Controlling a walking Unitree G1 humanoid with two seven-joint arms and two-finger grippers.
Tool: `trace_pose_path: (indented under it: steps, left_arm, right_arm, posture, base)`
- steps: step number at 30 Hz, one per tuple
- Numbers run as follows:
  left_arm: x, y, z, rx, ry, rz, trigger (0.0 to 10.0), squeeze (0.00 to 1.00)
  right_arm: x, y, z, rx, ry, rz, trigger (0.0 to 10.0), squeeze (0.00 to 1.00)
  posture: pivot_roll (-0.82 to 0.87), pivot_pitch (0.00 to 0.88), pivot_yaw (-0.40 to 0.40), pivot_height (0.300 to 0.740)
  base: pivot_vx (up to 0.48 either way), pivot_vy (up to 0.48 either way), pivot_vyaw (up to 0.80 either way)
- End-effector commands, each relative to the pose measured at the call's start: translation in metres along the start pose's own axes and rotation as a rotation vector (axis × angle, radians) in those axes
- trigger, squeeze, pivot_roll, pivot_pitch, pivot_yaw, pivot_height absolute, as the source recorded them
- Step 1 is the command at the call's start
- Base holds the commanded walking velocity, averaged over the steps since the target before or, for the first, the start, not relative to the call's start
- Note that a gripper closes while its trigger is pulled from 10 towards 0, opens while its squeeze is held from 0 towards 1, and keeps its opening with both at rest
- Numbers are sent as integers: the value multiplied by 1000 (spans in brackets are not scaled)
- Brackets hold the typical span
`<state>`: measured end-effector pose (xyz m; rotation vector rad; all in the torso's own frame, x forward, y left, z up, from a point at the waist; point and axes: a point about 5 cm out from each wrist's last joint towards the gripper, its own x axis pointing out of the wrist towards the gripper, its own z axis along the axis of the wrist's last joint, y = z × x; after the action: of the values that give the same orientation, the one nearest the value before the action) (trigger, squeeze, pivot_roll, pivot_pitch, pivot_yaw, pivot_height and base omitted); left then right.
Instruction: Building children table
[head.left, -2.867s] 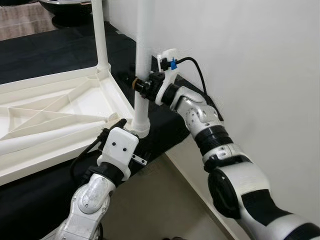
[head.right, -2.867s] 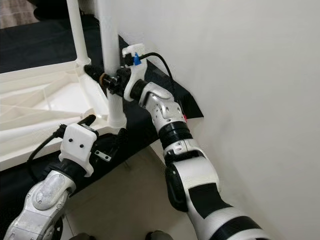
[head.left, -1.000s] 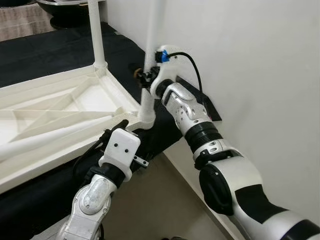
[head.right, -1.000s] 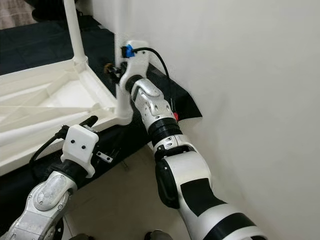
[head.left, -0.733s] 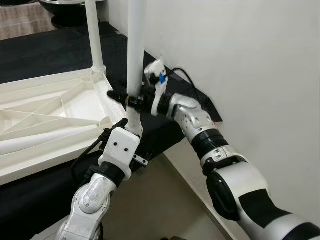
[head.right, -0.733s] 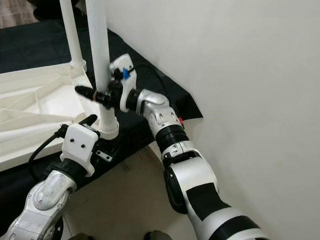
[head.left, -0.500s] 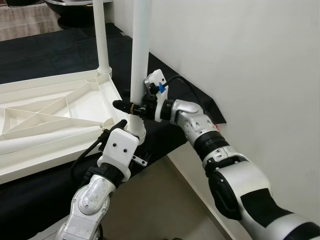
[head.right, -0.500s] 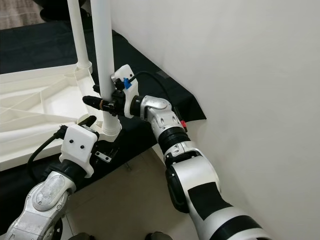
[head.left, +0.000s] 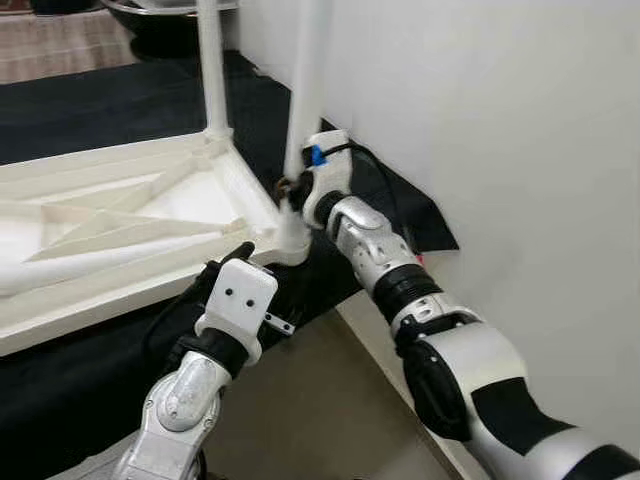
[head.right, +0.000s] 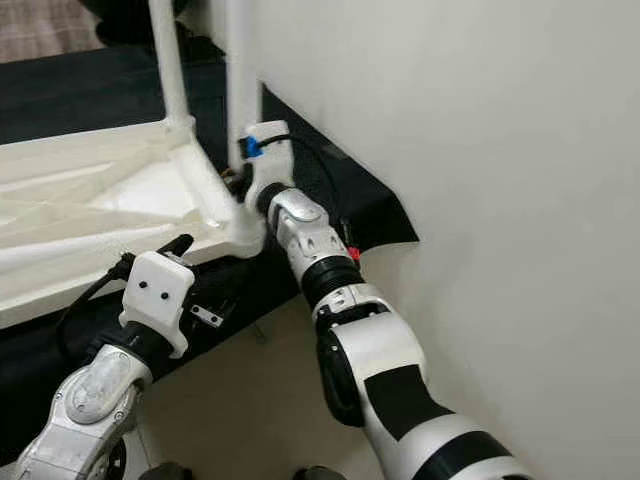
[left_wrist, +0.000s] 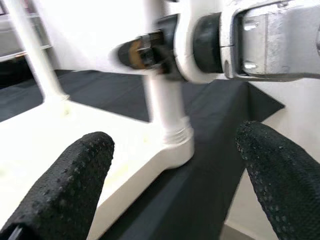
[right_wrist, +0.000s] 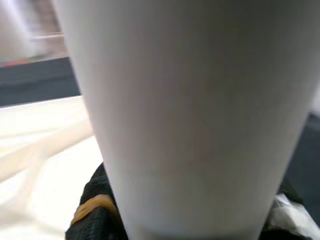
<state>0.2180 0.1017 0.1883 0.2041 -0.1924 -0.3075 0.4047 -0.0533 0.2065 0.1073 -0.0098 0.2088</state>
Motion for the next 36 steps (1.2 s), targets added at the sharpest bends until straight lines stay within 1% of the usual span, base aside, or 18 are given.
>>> trace_pose_path:
  steps: [1,4,5,6,7,8,9,10,11,13,14,16,19,21,26,30,34,36]
  left_arm:
    - [0,-3,-2,-6,10,-3,10000,0]
    - [0,-3,-2,-5,9,-5,10000,0]
    - [0,-3,-2,-5,9,-6,10000,0]
    - [0,-3,-2,-5,9,-6,10000,0]
    - [0,-3,-2,-5,10,-7,10000,0]
    - [0,-3,-2,-5,10,-7,10000,0]
    - [0,-4,-2,-5,11,-8,10000,0]
    - [0,-4,-3,-5,11,-8,10000,0]
    - [0,-4,-3,-5,11,-8,10000,0]
    - [0,-4,-3,-5,12,-8,10000,0]
    - [0,-4,-3,-5,12,-8,10000,0]
    - [0,-4,-3,-6,12,-9,10000,0]
    - [0,-4,-4,-10,15,-10,10000,0]
    - [0,-4,-4,-10,15,-10,10000,0]
    - [0,-4,-3,-7,12,-10,10000,0]
    - [1,-4,-3,-9,12,-9,10000,0]
    - [1,-3,-3,-6,14,-4,10000,0]
    - [0,-3,-3,-7,14,-2,10000,0]
  right_arm:
    - [-5,-20,2,10,-55,-223,0,0]
    - [-7,-19,2,2,-59,-279,0,0]
    - [-7,-13,1,5,-58,-241,0,0]
    - [-7,-13,1,5,-58,-241,0,0]
    - [-5,-1,1,11,-48,-158,10000,0]
    - [-5,-1,1,11,-48,-158,10000,0]
    - [-4,9,2,-7,-40,-94,10000,0]
    - [-4,19,3,21,-42,-20,10000,0]
    - [-4,19,3,21,-42,-20,10000,0]
    - [-4,26,10,33,-85,52,10000,0]
    - [-4,26,13,30,-104,56,10000,0]
    - [-4,24,16,23,-121,60,10000,0]
    - [-4,14,19,-9,-126,-24,10000,0]
    - [-4,13,19,-12,-125,-47,10000,0]
    - [-4,13,16,-35,-101,-24,10000,0]
    - [-3,13,16,-15,-97,-39,10000,0]
    - [-1,13,12,-48,-42,-100,10000,0]
    - [-2,15,12,-65,-45,-84,10000,0]
  posture:
    - [72,67,-125,740]
    - [72,62,-123,740]
    - [72,58,-123,740]
    - [72,58,-123,740]
    - [73,58,-124,740]
    - [73,58,-124,740]
    - [73,58,-124,740]
    - [74,59,-126,740]
    - [74,59,-126,740]
    - [72,58,-126,740]
    - [72,58,-126,740]
    - [73,56,-127,740]
    - [71,57,-127,740]
    - [71,57,-127,740]
    - [69,60,-126,740]
    - [71,62,-126,740]
    - [72,67,-125,740]
    - [71,65,-125,740]
  base:
    - [0,0,0]
    - [0,0,0]
    - [0,0,0]
    - [0,0,0]
    - [0,0,0]
    - [0,0,0]
    - [0,0,0]
    - [0,0,0]
    - [0,0,0]
    - [0,0,0]
    - [0,0,0]
    - [0,0,228]
    - [0,0,800]
    - [0,0,800]
    - [0,0,800]
    - [0,0,789]
    - [0,0,0]
    - [0,0,0]
